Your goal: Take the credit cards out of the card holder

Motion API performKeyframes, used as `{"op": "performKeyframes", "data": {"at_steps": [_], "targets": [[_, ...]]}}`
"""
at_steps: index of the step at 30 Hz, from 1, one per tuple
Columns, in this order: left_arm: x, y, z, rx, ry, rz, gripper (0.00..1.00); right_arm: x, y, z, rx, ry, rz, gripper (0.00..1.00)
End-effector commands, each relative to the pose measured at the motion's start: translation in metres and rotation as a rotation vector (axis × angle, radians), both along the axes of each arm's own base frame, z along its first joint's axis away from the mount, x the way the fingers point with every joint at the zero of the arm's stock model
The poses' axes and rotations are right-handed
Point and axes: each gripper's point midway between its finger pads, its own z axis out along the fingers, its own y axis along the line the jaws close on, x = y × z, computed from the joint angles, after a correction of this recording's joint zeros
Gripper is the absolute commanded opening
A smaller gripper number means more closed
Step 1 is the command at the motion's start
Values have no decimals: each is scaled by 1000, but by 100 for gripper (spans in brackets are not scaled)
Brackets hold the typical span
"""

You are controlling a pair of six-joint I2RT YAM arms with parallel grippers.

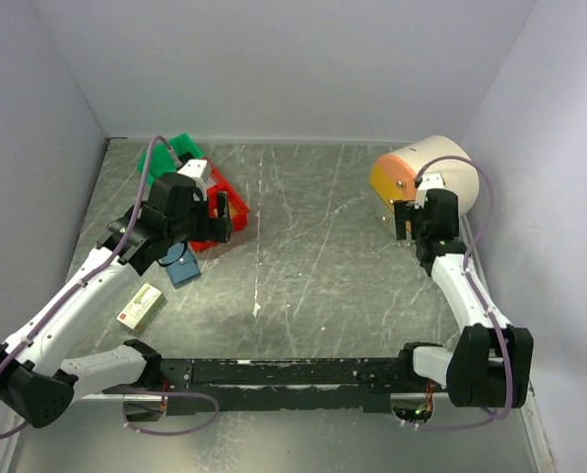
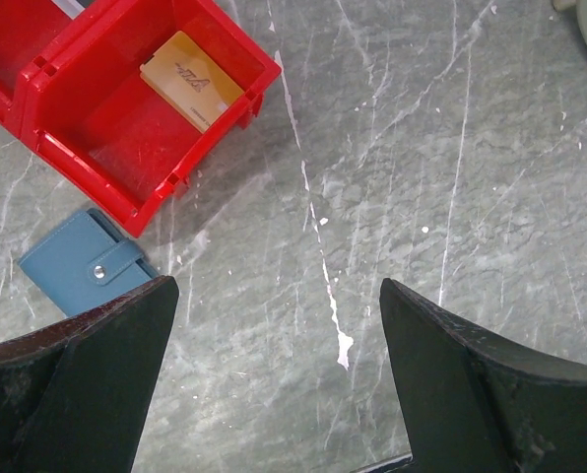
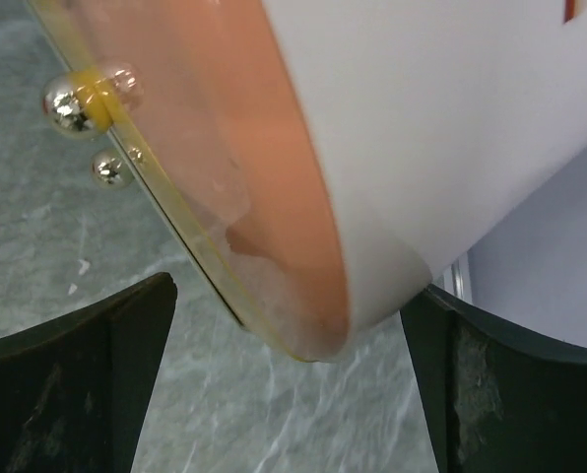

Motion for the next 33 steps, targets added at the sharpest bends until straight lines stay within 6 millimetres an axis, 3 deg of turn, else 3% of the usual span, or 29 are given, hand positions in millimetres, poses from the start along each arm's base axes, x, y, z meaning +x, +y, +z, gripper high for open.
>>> {"op": "performKeyframes", "data": {"at_steps": [1, 11, 17, 20, 26, 30, 33], "targets": [[-4, -1, 16, -8, -29, -30, 95, 52, 17, 38, -82, -146, 251, 96], [-16, 14, 12, 25, -23, -4, 95, 84, -26, 13, -105, -71, 168, 90], [-17, 16, 13, 28, -25, 1, 95, 99, -37, 17, -118, -94, 136, 90], [-16, 13, 16, 17, -36, -4, 95, 104, -47, 3, -91, -63, 136, 90], [-9, 16, 13, 26, -30, 39, 96, 126, -50, 22, -43, -125, 109, 90], [-6, 17, -1, 51, 18, 67, 95, 113, -57, 49, -23, -195, 5, 95], [-4, 14, -17, 56, 62, 76, 95, 93, -49, 71, 13, -247, 1, 99]]}}
